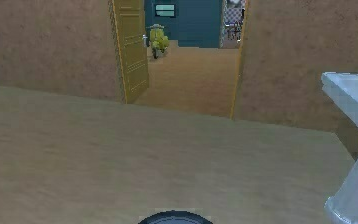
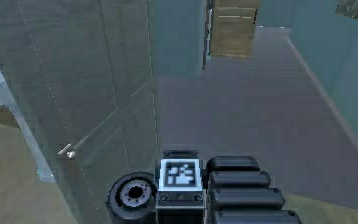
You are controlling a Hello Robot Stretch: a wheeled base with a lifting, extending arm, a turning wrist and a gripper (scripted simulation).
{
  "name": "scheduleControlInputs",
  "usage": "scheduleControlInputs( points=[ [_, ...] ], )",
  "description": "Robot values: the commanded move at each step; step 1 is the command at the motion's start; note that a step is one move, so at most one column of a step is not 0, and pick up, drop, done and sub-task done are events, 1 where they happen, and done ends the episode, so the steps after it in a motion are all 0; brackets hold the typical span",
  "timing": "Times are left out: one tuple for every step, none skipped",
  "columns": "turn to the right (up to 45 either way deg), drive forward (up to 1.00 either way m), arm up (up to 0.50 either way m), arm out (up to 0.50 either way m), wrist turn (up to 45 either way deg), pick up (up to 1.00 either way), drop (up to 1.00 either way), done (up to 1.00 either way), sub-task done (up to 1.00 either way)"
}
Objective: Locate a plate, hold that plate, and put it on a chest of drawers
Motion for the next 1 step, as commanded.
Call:
scheduleControlInputs(
  points=[
    [0.0,0.25,0.00,0.00,0.0,0.00,0.00,0.00,0.00]
  ],
)
